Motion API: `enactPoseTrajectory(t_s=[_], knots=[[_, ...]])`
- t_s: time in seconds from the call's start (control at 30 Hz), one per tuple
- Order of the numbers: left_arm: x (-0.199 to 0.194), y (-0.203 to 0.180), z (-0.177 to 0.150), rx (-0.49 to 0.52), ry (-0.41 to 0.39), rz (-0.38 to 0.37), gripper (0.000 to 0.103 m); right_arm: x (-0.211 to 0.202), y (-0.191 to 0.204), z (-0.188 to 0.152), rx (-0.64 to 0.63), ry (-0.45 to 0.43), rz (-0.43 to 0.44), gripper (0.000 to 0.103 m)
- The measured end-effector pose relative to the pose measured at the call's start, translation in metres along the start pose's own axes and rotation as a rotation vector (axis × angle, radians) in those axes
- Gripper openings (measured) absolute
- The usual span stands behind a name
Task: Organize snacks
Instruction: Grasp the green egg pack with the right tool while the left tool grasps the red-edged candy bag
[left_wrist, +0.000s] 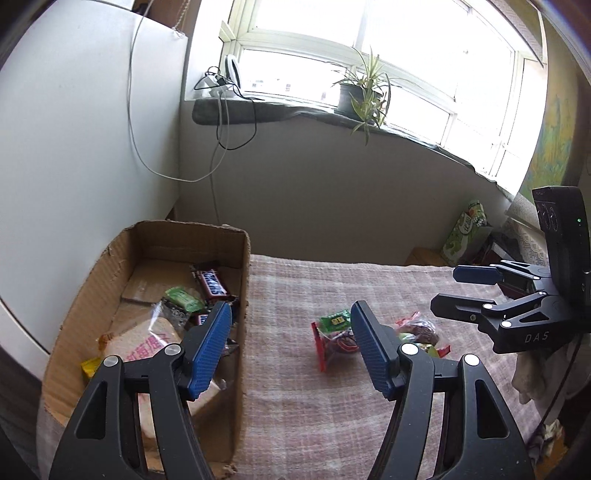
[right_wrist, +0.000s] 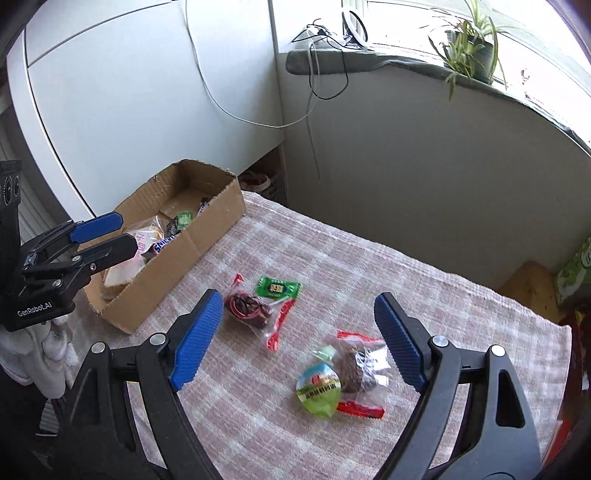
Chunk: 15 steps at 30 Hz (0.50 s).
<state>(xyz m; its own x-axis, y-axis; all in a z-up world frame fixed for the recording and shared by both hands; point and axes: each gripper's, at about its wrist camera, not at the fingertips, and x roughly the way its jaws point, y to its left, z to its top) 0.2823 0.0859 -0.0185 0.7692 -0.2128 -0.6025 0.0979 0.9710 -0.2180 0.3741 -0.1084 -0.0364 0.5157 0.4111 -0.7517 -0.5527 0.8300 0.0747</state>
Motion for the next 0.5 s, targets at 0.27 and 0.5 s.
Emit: enactPoseTrajectory(t_s=[0.27,0.5], knots=[[0.028,-0.040,-0.011,0.065,0.059,-0.066,0.067,-0.017,-0.021,-0.041,0.037,0.018,0.034,0.086],[0.055,-0.044,-0.016,0.074,0.100,-0.052,0.067,0.001,-0.011,-0.052,-0.026,0.041,0.069,0.078]])
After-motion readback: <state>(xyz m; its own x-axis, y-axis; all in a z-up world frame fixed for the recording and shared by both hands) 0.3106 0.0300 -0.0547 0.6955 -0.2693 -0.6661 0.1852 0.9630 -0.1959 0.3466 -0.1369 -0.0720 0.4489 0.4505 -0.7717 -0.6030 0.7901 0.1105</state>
